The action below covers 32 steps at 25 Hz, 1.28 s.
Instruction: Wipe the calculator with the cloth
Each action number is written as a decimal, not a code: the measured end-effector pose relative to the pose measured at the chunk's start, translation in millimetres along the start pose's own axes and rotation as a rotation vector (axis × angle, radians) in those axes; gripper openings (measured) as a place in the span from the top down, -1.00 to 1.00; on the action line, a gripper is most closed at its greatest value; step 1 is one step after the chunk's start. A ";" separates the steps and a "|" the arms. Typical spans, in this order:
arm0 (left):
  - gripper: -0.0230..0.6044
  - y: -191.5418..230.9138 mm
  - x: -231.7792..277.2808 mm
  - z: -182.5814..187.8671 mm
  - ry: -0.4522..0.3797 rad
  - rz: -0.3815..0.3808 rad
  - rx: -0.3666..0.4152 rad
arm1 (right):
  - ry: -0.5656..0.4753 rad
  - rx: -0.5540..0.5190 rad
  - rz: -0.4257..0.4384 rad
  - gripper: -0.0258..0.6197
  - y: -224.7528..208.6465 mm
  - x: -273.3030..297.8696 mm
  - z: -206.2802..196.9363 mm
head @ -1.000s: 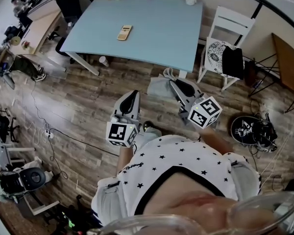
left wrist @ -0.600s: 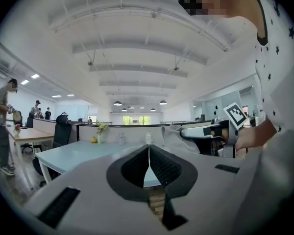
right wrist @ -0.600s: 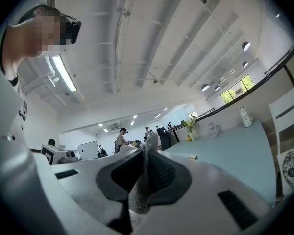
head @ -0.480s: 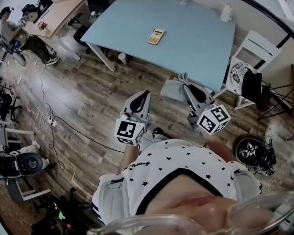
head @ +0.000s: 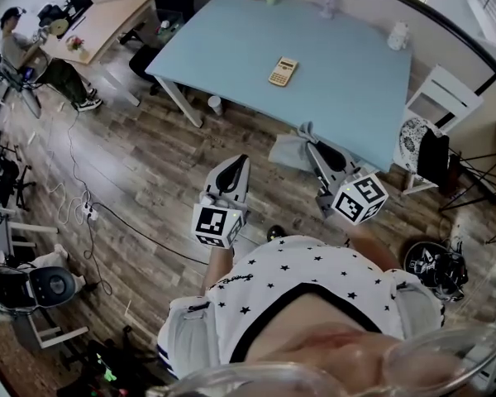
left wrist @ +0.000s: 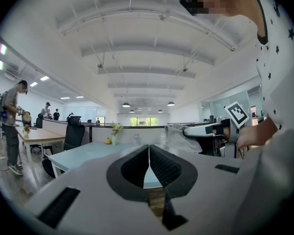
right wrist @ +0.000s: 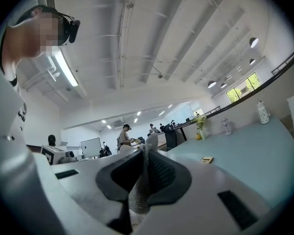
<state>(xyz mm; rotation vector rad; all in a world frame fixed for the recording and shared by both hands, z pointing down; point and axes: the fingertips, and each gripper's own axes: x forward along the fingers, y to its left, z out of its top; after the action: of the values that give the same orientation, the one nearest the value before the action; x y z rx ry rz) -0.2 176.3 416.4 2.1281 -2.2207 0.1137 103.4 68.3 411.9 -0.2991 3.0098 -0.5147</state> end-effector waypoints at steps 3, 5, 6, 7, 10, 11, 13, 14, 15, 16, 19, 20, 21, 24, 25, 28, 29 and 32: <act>0.83 15.1 0.7 -1.9 -0.001 -0.012 -0.006 | 0.015 -0.009 -0.003 0.82 4.1 16.2 -4.1; 0.83 23.5 1.3 -4.6 0.000 -0.016 -0.011 | 0.023 -0.014 -0.002 0.82 6.3 25.2 -7.0; 0.83 26.6 1.8 -6.7 0.002 -0.018 -0.014 | 0.025 -0.015 -0.002 0.82 6.8 28.3 -8.1; 0.83 28.8 2.4 -9.1 0.005 -0.019 -0.017 | 0.026 -0.016 -0.004 0.82 6.7 30.5 -9.1; 0.83 34.6 7.2 -15.0 0.011 -0.026 -0.031 | 0.026 -0.017 -0.010 0.82 2.8 36.8 -9.5; 0.83 37.0 10.3 -16.1 0.014 -0.028 -0.034 | 0.027 -0.017 -0.012 0.82 0.0 39.6 -9.2; 0.83 41.7 17.9 -16.9 0.018 -0.032 -0.037 | 0.029 -0.015 -0.023 0.82 -8.5 45.6 -8.7; 0.83 44.3 22.2 -16.4 0.017 -0.032 -0.036 | 0.029 -0.015 -0.026 0.82 -13.6 49.4 -7.8; 0.83 47.3 26.6 -15.5 0.016 -0.030 -0.034 | 0.028 -0.015 -0.026 0.82 -18.6 54.1 -6.2; 0.83 51.1 30.8 -14.4 0.016 -0.024 -0.031 | 0.026 -0.014 -0.024 0.82 -23.4 59.6 -4.5; 0.83 66.0 42.3 -12.2 0.021 0.004 -0.028 | 0.019 -0.007 -0.007 0.82 -37.5 80.5 -0.5; 0.83 71.2 47.3 -11.9 0.023 0.013 -0.027 | 0.017 -0.006 -0.001 0.82 -43.8 88.2 1.0; 0.83 76.3 53.2 -12.3 0.027 0.021 -0.027 | 0.016 -0.004 0.005 0.82 -50.5 95.7 2.6; 0.83 91.3 74.5 -13.9 0.040 0.041 -0.037 | 0.017 0.009 0.016 0.82 -70.6 115.3 7.1; 0.83 95.5 82.8 -12.8 0.038 0.044 -0.040 | 0.018 0.010 0.019 0.82 -77.3 121.0 9.2; 0.83 106.0 110.1 -8.1 0.032 0.043 -0.040 | 0.021 0.011 0.017 0.82 -99.9 136.3 15.6; 0.83 108.2 120.0 -6.8 0.034 0.037 -0.040 | 0.020 0.014 0.010 0.82 -108.8 140.5 17.5; 0.83 109.4 148.6 -2.9 0.043 0.011 -0.040 | 0.020 0.031 -0.010 0.82 -134.7 149.4 24.0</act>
<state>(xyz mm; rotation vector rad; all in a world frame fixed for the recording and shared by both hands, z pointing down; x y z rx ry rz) -115.9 33.4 432.7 2.0736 -2.1921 0.1129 -16.2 -94.4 428.7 -0.3089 3.0177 -0.5687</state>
